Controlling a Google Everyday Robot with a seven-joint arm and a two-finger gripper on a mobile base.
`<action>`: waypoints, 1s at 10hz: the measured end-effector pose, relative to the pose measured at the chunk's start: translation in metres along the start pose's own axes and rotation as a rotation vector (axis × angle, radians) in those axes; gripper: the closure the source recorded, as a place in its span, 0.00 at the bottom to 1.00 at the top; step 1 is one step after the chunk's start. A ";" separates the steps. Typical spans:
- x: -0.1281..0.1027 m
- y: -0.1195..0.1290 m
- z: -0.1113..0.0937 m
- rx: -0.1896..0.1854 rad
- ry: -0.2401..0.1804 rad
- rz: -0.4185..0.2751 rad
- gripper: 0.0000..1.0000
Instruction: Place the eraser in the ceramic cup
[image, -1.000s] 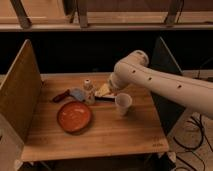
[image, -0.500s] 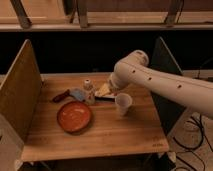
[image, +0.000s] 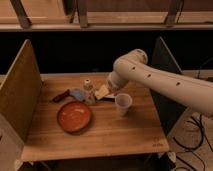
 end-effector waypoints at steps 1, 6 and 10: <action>0.002 0.005 0.001 -0.032 0.041 -0.081 0.20; 0.017 -0.004 -0.026 -0.172 0.333 -0.491 0.20; 0.018 -0.014 -0.031 -0.156 0.383 -0.547 0.20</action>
